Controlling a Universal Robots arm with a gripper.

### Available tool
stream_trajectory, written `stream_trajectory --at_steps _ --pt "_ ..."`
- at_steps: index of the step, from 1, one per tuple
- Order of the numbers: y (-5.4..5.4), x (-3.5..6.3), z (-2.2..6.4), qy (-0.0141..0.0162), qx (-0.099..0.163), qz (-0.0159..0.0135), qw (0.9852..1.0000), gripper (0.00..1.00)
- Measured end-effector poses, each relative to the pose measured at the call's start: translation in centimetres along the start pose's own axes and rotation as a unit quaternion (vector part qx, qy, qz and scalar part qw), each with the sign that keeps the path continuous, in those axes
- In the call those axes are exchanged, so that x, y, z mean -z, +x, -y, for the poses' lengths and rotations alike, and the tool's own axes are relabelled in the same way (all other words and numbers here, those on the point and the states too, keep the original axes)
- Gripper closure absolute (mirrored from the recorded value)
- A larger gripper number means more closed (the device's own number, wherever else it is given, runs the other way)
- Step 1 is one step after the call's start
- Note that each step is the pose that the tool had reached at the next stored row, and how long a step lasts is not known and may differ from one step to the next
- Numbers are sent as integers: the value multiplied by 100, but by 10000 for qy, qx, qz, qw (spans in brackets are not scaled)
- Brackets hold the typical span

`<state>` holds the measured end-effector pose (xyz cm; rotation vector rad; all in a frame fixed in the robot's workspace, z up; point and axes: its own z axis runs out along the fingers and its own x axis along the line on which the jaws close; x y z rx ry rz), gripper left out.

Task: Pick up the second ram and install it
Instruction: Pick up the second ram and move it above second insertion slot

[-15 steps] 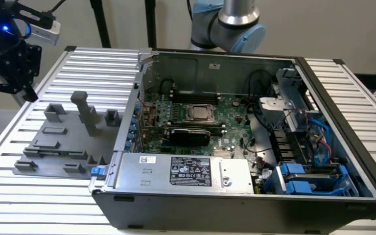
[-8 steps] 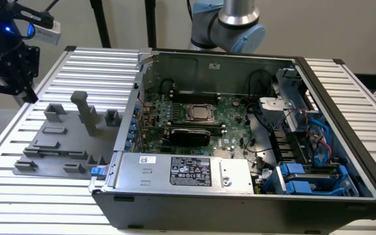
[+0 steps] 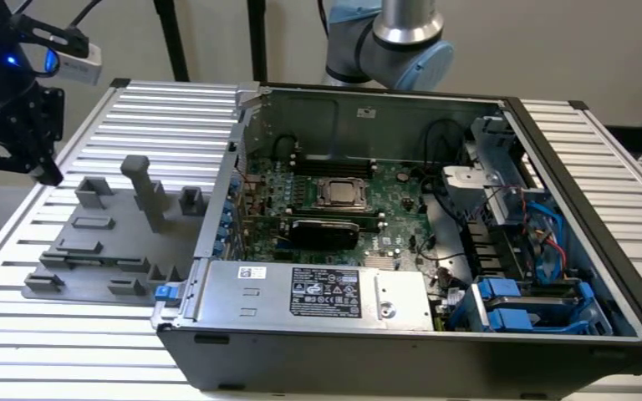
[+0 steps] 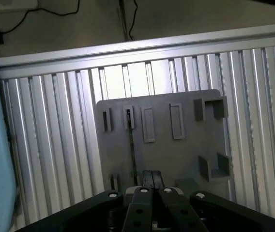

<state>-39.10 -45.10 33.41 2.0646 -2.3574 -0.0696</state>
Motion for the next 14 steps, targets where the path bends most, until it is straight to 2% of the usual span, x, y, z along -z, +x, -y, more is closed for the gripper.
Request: stream_trajectory --at_steps 6,14 --pt "33 -63 6 25 179 -3 9998 89" --pt "45 -159 12 42 273 -5 9996 88"
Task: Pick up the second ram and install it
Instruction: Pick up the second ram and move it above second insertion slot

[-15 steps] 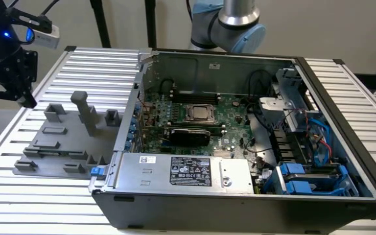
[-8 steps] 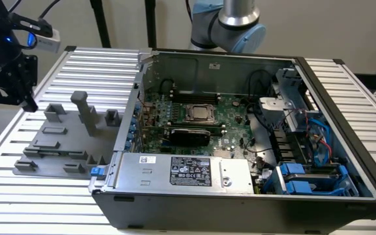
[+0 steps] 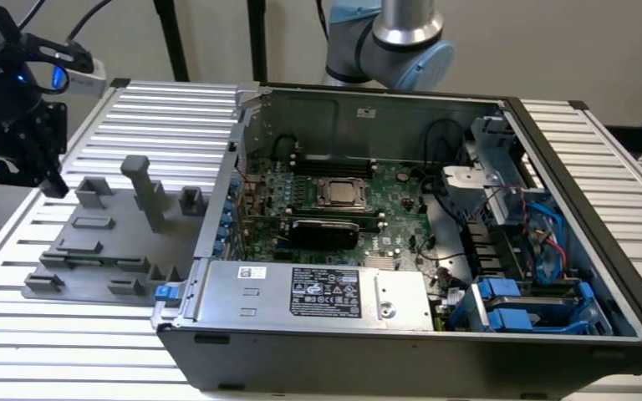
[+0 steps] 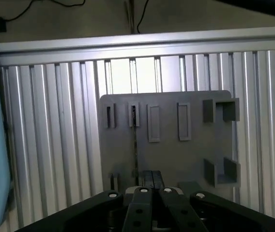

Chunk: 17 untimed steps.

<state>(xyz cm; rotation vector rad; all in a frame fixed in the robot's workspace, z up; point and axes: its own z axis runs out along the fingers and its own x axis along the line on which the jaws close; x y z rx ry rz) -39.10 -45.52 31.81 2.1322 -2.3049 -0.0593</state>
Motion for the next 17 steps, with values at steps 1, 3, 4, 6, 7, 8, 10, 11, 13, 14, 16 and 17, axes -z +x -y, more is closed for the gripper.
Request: stream_trajectory --at_steps 1,3,4,6,7,8,10,11,13,14,16,17 --pt "2 -9 1 1 7 -1 10000 83" --pt "6 -33 2 2 18 -1 10000 76" --pt "9 -46 3 3 22 -1 10000 70" --pt "16 -77 4 5 27 -1 10000 64" --pt "19 -96 5 6 29 0 10000 64" --pt "23 -113 6 7 32 -1 10000 64" --pt "31 -151 7 8 35 -1 10000 64" --pt "34 -169 8 9 37 -1 10000 64" --pt "39 -204 9 9 42 -1 10000 64" --pt "42 -222 10 10 45 -1 10000 64" --pt "45 -259 11 10 50 -1 10000 64" --pt "46 -277 13 10 54 -1 10000 64"
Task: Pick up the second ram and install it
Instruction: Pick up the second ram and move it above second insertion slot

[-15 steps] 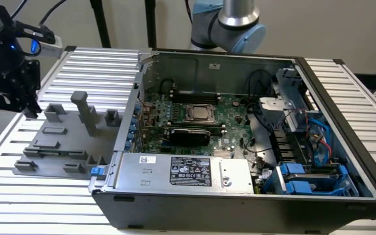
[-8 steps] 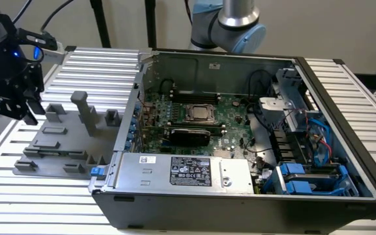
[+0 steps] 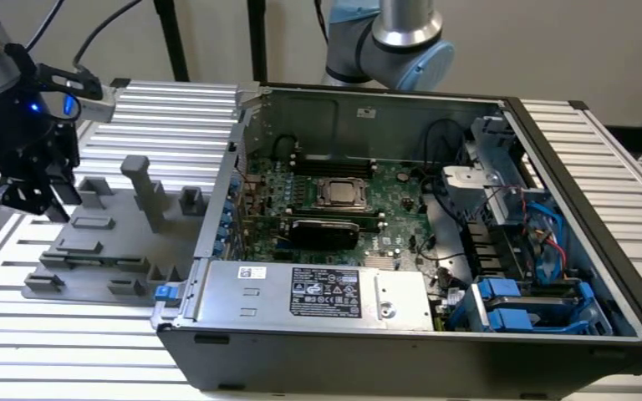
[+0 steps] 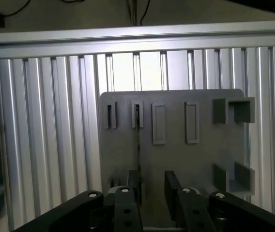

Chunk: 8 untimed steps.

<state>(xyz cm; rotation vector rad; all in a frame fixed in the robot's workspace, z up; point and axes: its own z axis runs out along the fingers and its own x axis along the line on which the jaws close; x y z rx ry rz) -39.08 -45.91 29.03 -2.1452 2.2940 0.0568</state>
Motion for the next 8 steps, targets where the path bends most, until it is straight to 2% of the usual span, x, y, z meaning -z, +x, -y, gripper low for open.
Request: stream_trajectory --at_steps 8 --pt "25 -145 17 -2 33 -1 10000 64"
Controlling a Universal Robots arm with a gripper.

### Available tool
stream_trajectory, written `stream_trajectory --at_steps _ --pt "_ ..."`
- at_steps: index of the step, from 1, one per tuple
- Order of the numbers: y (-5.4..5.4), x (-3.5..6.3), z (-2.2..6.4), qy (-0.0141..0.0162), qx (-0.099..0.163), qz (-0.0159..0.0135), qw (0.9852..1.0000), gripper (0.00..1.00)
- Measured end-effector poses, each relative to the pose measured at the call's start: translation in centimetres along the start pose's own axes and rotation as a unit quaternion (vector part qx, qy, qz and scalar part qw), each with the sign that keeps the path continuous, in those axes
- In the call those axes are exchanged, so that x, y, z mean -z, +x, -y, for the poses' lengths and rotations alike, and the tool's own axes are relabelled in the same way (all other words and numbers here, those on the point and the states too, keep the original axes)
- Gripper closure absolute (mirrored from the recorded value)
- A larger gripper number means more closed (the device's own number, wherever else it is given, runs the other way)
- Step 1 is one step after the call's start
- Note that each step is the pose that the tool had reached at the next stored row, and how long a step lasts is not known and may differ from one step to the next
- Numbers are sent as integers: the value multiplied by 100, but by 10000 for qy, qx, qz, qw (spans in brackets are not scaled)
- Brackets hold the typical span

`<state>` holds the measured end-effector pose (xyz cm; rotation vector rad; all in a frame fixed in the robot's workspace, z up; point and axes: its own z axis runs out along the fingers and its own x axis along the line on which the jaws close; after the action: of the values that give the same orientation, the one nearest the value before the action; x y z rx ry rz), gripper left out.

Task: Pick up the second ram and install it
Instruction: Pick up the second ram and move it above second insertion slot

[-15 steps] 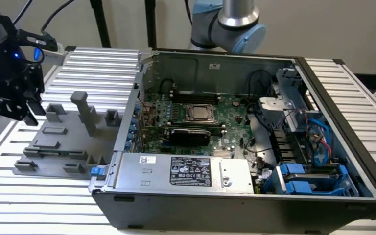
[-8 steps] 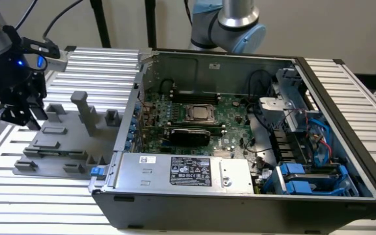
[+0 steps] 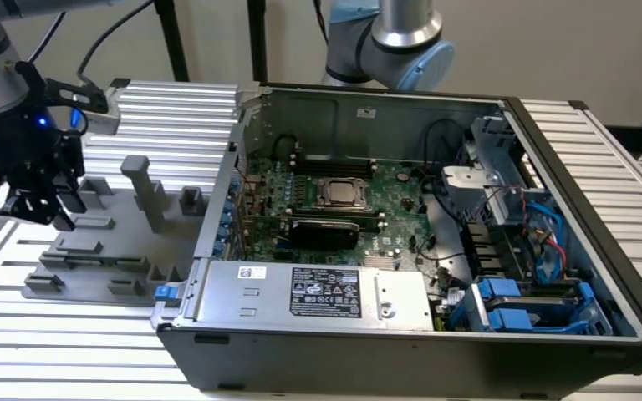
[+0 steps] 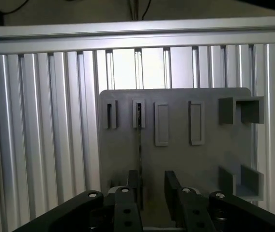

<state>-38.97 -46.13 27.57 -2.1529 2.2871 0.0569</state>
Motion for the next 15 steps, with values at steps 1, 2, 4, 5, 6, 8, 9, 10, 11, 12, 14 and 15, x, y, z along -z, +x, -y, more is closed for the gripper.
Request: stream_trajectory --at_steps 1,2,4,5,6,8,9,10,11,12,14,15 --pt "6 -16 2 0 3 -1 10000 64" --pt "12 -35 4 0 8 0 10000 64" --pt "21 -71 7 -1 20 -1 10000 64" --pt "26 -90 9 -1 27 -1 10000 64" --pt "30 -107 11 -1 34 -1 10000 64" --pt "35 -144 14 -1 49 -2 10000 64" --pt "36 -162 16 -2 58 -2 10000 64" --pt "38 -179 18 -2 66 -2 10000 64" --pt "39 -197 21 -2 75 -2 10000 64" --pt "40 -215 23 -2 83 -2 10000 64" --pt "42 -252 28 -2 100 -3 9999 64" --pt "43 -269 31 -3 108 -3 9999 64"
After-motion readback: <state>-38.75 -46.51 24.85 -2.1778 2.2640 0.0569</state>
